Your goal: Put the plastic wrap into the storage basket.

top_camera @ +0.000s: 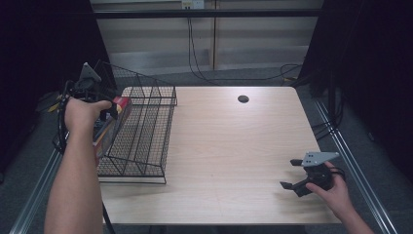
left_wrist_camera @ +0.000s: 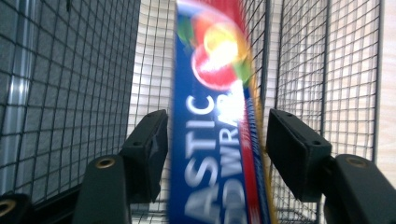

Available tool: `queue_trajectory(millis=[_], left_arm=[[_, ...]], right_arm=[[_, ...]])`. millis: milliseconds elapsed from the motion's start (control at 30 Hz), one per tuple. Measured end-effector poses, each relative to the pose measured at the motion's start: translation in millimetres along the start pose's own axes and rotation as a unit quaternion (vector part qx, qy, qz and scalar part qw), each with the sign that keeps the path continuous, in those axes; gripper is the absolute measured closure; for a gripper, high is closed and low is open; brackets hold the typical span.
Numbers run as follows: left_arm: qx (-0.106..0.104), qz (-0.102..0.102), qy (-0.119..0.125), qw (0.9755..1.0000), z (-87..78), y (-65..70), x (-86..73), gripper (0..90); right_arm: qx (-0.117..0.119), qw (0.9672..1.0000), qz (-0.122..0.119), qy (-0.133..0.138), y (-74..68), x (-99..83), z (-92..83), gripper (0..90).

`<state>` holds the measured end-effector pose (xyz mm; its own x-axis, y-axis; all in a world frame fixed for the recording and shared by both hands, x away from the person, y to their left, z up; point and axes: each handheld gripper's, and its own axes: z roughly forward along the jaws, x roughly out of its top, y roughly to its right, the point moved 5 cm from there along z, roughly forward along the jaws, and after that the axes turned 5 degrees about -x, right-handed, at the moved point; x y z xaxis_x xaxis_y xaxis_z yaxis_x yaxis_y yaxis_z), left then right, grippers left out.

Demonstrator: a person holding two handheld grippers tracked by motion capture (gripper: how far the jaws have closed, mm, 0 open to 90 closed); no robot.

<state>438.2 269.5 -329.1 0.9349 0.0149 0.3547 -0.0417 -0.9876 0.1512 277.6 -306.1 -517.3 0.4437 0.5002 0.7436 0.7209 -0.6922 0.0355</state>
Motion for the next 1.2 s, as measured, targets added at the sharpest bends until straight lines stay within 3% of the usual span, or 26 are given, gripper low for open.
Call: queue_trajectory(millis=[67,100,167,267,533,700,767,967,1100,1200], left_arm=[[-0.008,0.007,0.008,0.9999,-4.1,0.9,1.6,36.8],[-0.010,-0.001,0.012,0.9999,-4.6,2.7,1.8,34.7],[-0.007,0.000,0.020,0.9998,-8.0,2.8,3.1,33.3],[-0.019,0.004,0.029,0.9994,-12.4,7.8,4.8,32.2],[-0.024,0.022,0.038,0.9988,-21.3,15.5,7.7,28.9],[-0.030,0.020,0.054,0.9979,-25.6,22.0,8.7,25.5],[-0.035,0.033,0.051,0.9975,-26.7,24.4,8.1,24.5],[-0.052,0.042,0.050,0.9965,-28.3,37.1,6.8,20.2],[-0.075,0.047,0.057,0.9945,-29.4,48.0,6.8,18.0],[-0.078,0.054,0.063,0.9935,-28.1,56.0,7.2,17.3]], right_arm=[[-0.001,1.0000,0.000,0.000,-0.1,0.2,-0.2,5.3],[0.000,1.0000,0.000,0.000,-0.2,0.2,-0.3,5.2],[-0.002,1.0000,-0.001,0.000,-0.3,0.5,-0.3,5.2],[0.000,1.0000,-0.001,0.001,-0.7,0.9,-0.9,5.2],[-0.002,1.0000,-0.001,0.001,-0.5,1.1,-0.9,5.2],[-0.003,1.0000,-0.001,0.001,-0.4,0.1,-1.9,5.2],[-0.003,1.0000,0.000,0.003,-0.3,0.3,-2.6,5.2],[-0.002,1.0000,0.000,0.003,-0.4,0.5,-2.9,5.3],[-0.003,1.0000,0.001,0.005,-0.2,1.6,-3.2,5.3],[-0.004,1.0000,0.000,0.007,0.0,2.9,-2.6,5.2]])
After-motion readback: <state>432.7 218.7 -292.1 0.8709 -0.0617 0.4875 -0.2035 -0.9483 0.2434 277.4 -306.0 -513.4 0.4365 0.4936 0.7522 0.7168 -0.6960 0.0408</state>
